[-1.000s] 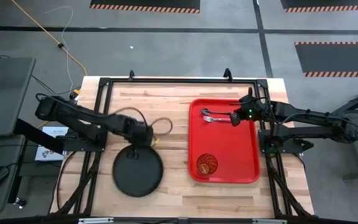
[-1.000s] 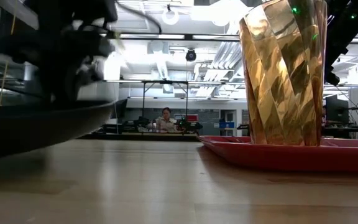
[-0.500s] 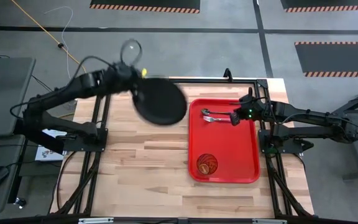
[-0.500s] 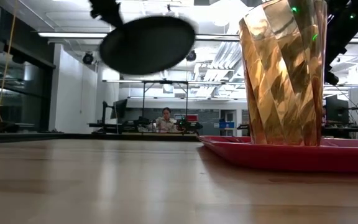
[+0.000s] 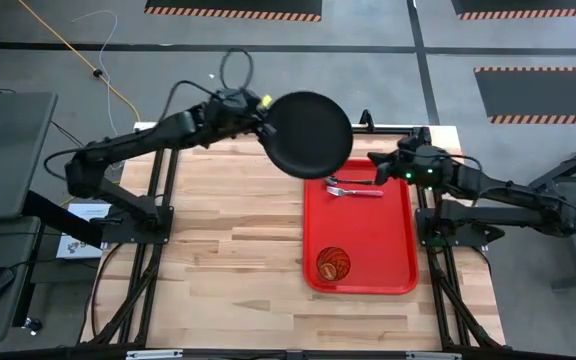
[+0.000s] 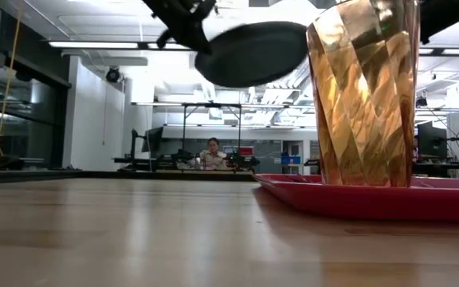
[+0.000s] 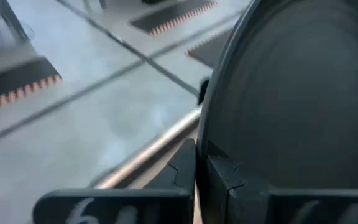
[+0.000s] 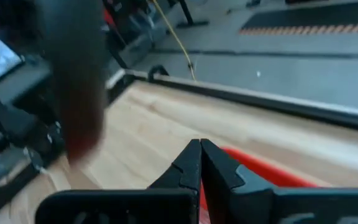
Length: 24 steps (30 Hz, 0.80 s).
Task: Pick and place plate/cup/fork/spoon on tray
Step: Put the black plate on the red serving tray to the bottom of the red fork
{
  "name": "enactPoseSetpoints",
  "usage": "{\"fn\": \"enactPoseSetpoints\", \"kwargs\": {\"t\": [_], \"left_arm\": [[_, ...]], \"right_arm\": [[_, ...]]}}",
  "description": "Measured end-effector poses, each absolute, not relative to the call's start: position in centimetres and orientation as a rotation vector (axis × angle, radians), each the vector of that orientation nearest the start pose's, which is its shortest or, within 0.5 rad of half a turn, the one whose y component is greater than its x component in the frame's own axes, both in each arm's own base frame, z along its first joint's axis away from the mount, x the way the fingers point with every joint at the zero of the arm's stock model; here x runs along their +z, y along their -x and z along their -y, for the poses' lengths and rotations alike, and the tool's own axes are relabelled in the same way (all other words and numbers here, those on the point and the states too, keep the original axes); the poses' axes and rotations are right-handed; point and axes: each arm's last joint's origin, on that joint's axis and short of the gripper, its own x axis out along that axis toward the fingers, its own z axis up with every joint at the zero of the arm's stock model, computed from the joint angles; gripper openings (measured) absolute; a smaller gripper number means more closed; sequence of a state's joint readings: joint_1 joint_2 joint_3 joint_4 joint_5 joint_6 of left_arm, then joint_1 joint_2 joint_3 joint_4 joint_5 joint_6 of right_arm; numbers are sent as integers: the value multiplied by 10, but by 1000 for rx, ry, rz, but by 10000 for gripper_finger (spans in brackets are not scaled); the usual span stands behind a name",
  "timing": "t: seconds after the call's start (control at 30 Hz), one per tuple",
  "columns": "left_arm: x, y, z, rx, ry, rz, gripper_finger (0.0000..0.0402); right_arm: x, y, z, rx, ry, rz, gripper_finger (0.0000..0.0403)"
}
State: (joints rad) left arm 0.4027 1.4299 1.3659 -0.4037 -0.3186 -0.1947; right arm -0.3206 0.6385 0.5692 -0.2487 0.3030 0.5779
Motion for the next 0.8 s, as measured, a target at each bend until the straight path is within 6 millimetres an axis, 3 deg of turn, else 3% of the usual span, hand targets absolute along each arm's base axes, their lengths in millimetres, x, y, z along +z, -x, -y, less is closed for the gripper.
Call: {"fn": "enactPoseSetpoints", "kwargs": {"t": [0.13,0.4,0.8], "left_arm": [[352,-300,-133,748,254,-435,0],[345,-308,-132,767,354,-411,0],[345,-308,-132,784,424,-383,0]], "right_arm": [[283,-123,51,-710,-544,-54,0],[296,-104,46,-711,-515,70,0],[315,-98,44,-653,-521,273,0]]}}
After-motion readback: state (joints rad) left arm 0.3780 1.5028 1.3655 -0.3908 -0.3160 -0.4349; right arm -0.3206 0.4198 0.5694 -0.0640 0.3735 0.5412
